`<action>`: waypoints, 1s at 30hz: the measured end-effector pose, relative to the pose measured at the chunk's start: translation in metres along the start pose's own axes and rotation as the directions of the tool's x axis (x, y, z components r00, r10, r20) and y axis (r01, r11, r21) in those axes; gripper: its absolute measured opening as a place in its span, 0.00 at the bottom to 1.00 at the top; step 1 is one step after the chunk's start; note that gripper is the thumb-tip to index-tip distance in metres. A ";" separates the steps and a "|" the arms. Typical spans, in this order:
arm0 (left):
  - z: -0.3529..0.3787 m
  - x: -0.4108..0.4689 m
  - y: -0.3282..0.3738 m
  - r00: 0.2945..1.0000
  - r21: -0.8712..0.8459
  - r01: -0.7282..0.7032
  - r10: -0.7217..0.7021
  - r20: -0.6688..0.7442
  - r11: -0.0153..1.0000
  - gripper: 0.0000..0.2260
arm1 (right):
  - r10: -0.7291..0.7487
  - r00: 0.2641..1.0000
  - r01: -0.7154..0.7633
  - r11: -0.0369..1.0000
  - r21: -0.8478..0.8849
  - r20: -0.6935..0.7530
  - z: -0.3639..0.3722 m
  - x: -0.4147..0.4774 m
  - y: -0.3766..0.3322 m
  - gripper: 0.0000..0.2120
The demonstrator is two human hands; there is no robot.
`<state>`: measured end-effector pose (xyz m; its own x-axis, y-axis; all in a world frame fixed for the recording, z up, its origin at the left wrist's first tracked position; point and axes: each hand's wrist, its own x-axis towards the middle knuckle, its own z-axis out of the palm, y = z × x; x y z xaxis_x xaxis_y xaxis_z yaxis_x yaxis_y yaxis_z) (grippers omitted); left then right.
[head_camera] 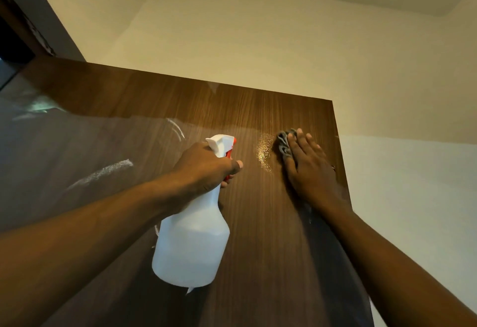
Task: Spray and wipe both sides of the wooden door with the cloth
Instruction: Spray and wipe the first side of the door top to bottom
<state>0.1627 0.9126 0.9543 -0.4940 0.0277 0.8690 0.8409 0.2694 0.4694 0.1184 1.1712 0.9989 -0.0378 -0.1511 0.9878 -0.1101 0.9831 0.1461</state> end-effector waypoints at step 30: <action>-0.098 -0.022 -0.040 1.000 0.030 0.008 -0.008 0.002 1.000 0.09 | -0.107 0.991 0.109 0.994 -0.020 0.077 0.011 -0.022 -0.079 0.29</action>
<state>0.1619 0.8069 0.9319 -0.5012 0.0280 0.8649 0.8300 0.2985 0.4713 0.1175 1.0952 0.9655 -0.1020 -0.2631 0.9594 -0.0940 0.9626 0.2540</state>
